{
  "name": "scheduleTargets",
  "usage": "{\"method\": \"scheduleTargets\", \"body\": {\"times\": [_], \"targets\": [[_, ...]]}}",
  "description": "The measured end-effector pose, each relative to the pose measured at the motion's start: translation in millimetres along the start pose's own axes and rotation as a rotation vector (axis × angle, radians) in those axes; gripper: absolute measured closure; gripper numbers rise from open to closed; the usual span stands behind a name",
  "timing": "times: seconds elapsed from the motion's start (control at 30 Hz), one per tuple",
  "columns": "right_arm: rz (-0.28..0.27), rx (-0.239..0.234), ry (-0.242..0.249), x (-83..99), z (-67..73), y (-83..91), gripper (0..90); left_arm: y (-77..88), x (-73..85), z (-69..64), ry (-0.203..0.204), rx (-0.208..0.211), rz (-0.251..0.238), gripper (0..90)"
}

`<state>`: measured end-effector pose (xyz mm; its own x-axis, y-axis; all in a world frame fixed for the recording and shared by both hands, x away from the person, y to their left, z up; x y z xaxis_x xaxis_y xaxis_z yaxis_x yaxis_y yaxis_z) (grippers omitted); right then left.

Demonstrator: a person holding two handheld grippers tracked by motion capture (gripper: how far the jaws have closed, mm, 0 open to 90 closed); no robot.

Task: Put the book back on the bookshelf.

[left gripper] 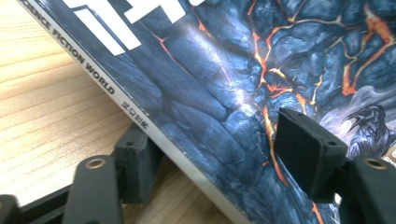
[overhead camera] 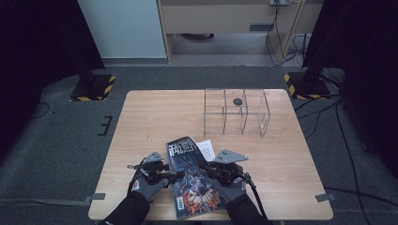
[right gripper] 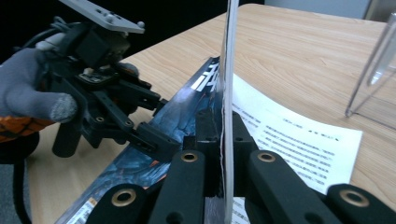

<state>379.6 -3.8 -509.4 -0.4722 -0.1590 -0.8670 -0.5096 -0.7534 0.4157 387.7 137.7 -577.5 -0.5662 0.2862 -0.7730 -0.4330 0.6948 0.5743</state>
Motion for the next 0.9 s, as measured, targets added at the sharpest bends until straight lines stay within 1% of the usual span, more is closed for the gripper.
{"method": "scheduleTargets", "body": {"times": [0.03,0.07,0.1,0.13,0.17,0.2,0.23,0.27,0.3,0.37,0.5,0.63,0.67,0.7,0.9], "targets": [[0.006,0.010,-0.002,1.0,-1.8,-1.0,87.0,0.2,-0.4,-0.2,-0.014,-0.005,0.003,35.5],[0.006,0.010,-0.002,1.0,-1.8,-1.0,87.0,0.2,-0.4,-0.2,-0.014,-0.005,0.003,37.3],[0.010,0.014,-0.002,1.4,-2.6,-1.3,86.9,0.7,-1.1,-0.8,-0.024,-0.007,0.000,37.3],[0.018,0.026,-0.007,2.5,-5.0,-2.8,86.7,1.7,-1.6,-1.3,-0.035,-0.012,0.001,42.4],[0.018,0.026,-0.007,2.5,-5.0,-2.8,86.7,1.7,-1.6,-1.3,-0.035,-0.012,0.001,43.7],[0.021,0.030,-0.006,3.0,-6.0,-3.3,86.6,2.0,-1.6,-1.7,-0.043,-0.015,0.003,43.7],[0.029,0.037,-0.007,4.4,-7.8,-4.5,86.4,2.1,-1.6,-2.0,-0.044,-0.016,0.005,46.3],[0.029,0.037,-0.007,4.4,-7.8,-4.5,86.4,2.3,-1.5,-2.0,-0.043,-0.015,0.006,46.3],[0.034,0.043,-0.006,5.6,-8.7,-5.4,86.6,2.7,-1.4,-2.1,-0.039,-0.014,0.007,48.9],[0.036,0.045,-0.004,6.0,-8.9,-5.6,86.6,3.4,-1.6,-2.0,-0.037,-0.014,0.007,50.0],[0.043,0.049,0.000,7.4,-9.4,-6.2,86.8,4.7,-2.1,-2.3,-0.019,-0.010,0.009,55.1],[0.044,0.051,-0.001,7.5,-10.3,-5.4,86.7,6.7,-3.8,-3.4,-0.025,-0.011,0.006,57.4],[0.042,0.054,-0.002,7.4,-10.8,-5.2,86.7,7.2,-4.7,-4.2,-0.031,-0.017,0.007,57.4],[0.042,0.055,-0.003,7.3,-12.1,-4.2,86.6,7.8,-6.1,-5.5,-0.049,-0.025,0.010,57.8],[0.041,0.061,-0.012,8.2,-15.9,-2.8,86.3,10.3,-10.3,-8.3,-0.069,-0.038,0.008,59.8]]}}
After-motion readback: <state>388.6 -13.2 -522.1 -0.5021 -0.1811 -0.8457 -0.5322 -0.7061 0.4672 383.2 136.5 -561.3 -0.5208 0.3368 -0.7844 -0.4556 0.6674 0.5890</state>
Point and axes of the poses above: each handheld gripper's, and its own axes: y roughly backward along the jaws, x roughly out of its underside, z roughly to its left, the point moved 9 cm from there along -y, roughly forward along the jaws, and after that the axes turned 7 degrees about -y, right-handed, at the moved point
